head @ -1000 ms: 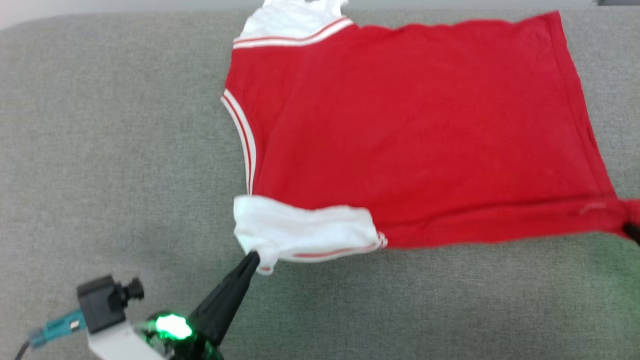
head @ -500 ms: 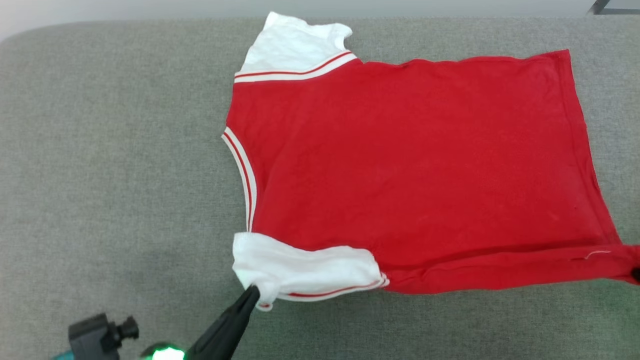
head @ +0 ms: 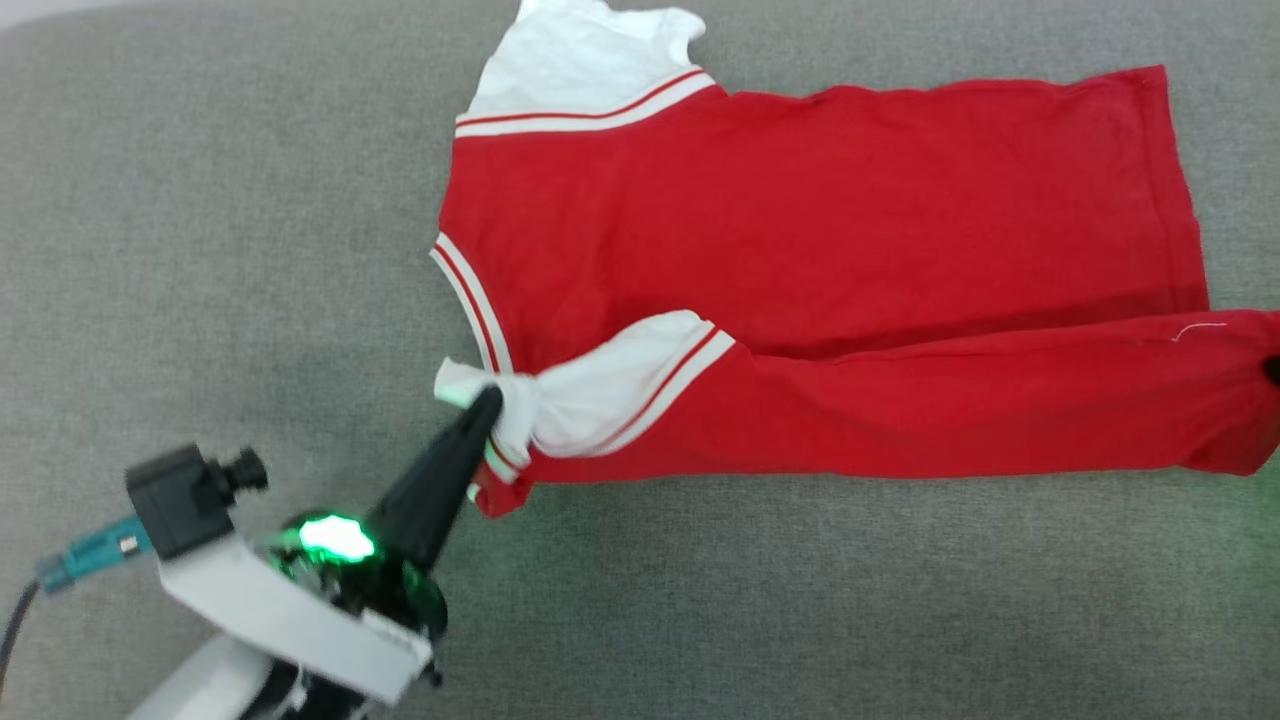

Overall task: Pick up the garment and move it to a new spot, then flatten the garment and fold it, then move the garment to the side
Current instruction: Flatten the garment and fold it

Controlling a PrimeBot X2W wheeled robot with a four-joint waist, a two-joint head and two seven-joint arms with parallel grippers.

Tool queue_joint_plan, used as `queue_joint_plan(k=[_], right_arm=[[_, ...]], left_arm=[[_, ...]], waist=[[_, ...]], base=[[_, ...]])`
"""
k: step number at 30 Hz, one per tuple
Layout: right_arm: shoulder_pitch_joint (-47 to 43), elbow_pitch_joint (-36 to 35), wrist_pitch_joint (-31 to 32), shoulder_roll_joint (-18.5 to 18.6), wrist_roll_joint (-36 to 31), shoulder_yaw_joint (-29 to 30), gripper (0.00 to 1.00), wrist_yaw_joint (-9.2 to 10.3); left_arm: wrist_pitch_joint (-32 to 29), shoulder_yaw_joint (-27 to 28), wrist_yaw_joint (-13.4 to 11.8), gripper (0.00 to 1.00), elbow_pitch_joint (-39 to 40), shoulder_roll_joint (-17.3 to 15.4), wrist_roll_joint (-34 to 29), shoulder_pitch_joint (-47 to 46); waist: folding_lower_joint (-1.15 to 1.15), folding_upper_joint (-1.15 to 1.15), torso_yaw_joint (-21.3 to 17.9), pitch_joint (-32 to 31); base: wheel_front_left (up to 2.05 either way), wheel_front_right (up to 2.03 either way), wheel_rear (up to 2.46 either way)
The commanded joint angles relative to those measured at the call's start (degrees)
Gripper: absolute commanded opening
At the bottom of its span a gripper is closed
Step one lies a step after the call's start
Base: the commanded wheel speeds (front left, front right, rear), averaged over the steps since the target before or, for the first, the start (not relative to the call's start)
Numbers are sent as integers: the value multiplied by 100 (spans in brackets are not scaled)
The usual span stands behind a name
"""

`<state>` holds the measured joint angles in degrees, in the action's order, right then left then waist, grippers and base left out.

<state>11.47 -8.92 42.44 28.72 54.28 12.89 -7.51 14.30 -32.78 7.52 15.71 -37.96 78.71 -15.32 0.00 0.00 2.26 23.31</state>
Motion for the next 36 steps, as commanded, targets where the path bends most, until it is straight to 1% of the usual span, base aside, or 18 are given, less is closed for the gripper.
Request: queue_joint_plan(k=[1,5,8,16,21,22,24,25,26,27,28,31,36], right_arm=[[91,76,-7,-28,-58,-2,0,6],[315,355,-41,-70,-61,-66,0,5],[417,512,-105,-99,-46,-157,0,5],[556,868,-481,-133,-28,-376,0,5],[517,1042,-684,-128,-16,-556,0,6],[524,1062,-707,-122,-11,-598,0,6],[564,1098,-815,-110,-48,-679,0,6],[574,1108,-884,-75,-98,-730,22,6],[582,1107,-965,-39,-137,-768,42,6],[588,1114,-1075,-11,-203,-782,87,6],[583,1110,-1159,19,-264,-819,100,6],[525,1111,-1435,55,-394,-812,100,6],[514,1068,-1862,65,-559,-581,100,5]], left_arm=[[16,25,-10,0,-96,60,83,-123],[34,-34,-10,0,-553,188,173,-482],[54,-108,-10,0,-753,280,195,-658],[78,-142,-10,0,-1360,533,130,-918],[75,-254,-11,0,-1646,549,74,-976],[75,-315,-11,3,-1670,531,76,-991],[75,-402,-12,22,-1740,446,75,-1000],[75,-463,-15,42,-1790,371,27,-1019],[75,-508,-16,76,-1823,290,-4,-1039],[75,-539,-16,100,-1844,206,-19,-1058],[54,-596,-16,100,-1844,106,-76,-1092],[-75,-732,-11,100,-1767,-176,-129,-1226],[-629,-807,-11,100,-1659,-919,-259,-1523]], waist=[[0,0,23,64],[0,0,16,217],[0,0,-11,330],[0,0,4,552],[0,0,5,597],[0,0,-2,593],[0,0,-21,562],[0,0,-21,530],[0,0,-23,495],[0,0,-21,452],[0,0,-17,396],[0,0,15,186],[0,0,63,-148]], base=[[0,0,0],[0,0,0],[0,0,0],[0,0,0],[0,0,0],[0,0,0],[0,0,0],[0,0,0],[0,0,0],[0,0,0],[0,0,0],[0,0,0],[0,0,0]])
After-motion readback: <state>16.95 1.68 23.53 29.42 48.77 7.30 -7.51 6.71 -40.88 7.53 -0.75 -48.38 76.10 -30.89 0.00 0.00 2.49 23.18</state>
